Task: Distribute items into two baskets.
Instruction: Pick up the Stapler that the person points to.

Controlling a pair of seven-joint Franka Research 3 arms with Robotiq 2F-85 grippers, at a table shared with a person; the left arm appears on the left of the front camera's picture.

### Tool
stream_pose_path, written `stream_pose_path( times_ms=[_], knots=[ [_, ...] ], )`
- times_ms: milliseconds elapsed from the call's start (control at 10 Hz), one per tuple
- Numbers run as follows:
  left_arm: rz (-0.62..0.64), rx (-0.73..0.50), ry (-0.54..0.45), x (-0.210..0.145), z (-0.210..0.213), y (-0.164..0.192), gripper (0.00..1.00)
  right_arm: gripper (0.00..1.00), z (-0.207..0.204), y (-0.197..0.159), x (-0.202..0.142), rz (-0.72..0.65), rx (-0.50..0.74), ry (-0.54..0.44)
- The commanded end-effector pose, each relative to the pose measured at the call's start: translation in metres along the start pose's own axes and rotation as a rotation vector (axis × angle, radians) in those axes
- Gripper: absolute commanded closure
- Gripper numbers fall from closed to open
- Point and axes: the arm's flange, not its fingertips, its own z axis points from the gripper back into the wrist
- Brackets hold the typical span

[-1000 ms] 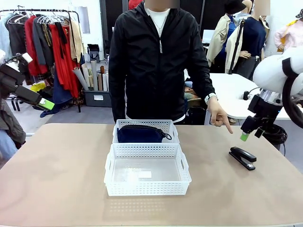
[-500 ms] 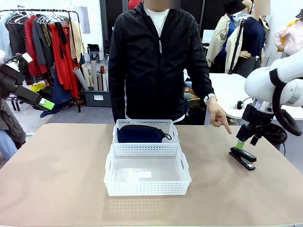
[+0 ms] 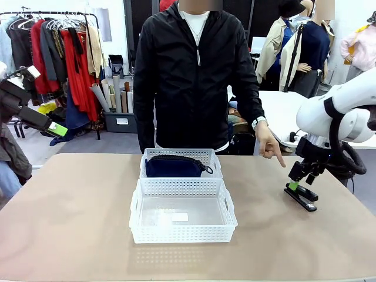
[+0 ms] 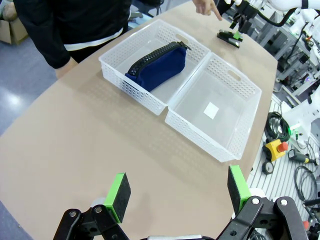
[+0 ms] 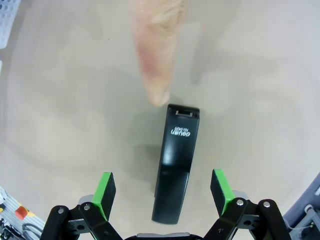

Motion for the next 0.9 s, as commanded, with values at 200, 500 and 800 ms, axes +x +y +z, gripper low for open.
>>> stream_pose_path(
  times_ms=[200, 500, 800],
  knots=[
    [-0.005, 0.004, 0.012, -0.002, 0.001, -0.002, 0.00, 0.00, -0.010, -0.013, 0.014, 0.010, -0.026, 0.033],
    [-0.005, 0.004, 0.012, -0.002, 0.001, -0.002, 0.00, 0.00, -0.017, -0.015, 0.018, -0.044, -0.054, 0.091],
    [-0.005, 0.004, 0.012, -0.002, 0.001, -0.002, 0.00, 0.00, -0.019, -0.015, 0.019, -0.057, -0.066, 0.074]
  ],
)
